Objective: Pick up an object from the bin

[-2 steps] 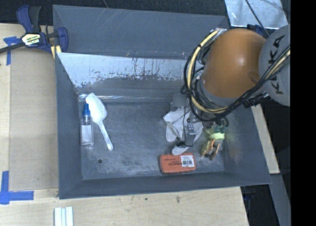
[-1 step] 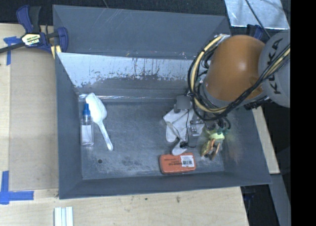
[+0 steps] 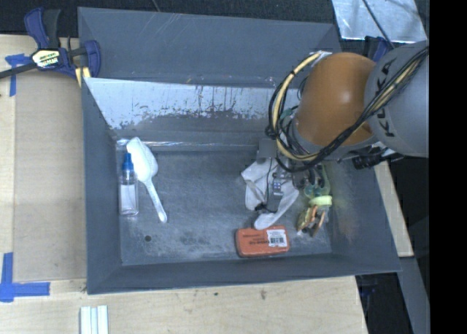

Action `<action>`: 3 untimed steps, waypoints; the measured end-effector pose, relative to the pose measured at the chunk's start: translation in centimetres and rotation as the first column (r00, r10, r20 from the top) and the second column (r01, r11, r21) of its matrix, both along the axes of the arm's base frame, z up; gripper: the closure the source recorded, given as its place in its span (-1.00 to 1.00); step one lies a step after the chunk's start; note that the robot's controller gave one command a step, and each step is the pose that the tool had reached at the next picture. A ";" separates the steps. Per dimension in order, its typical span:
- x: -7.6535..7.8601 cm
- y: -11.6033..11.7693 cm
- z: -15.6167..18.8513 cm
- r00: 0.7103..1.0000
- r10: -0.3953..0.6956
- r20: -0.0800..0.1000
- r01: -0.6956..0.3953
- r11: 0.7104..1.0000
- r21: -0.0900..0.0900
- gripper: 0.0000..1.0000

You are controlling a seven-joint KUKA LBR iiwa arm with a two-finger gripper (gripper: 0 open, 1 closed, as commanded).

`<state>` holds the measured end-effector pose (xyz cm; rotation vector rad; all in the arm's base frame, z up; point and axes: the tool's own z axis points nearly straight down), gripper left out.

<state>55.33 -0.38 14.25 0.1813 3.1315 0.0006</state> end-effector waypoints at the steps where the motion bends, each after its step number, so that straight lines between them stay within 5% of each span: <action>1: 1.4 -1.4 -2.3 0.999 -0.043 0.002 0.043 0.999 0.000 -1.00; 2: 2.1 -2.2 -6.0 0.978 -0.211 -0.004 0.211 0.978 0.000 1.00; 3: 2.1 -2.2 -6.0 0.978 -0.211 -0.004 0.211 0.978 0.000 1.00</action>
Offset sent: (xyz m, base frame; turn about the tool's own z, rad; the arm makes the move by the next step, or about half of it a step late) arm 0.0204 -0.0218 -0.0609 0.2133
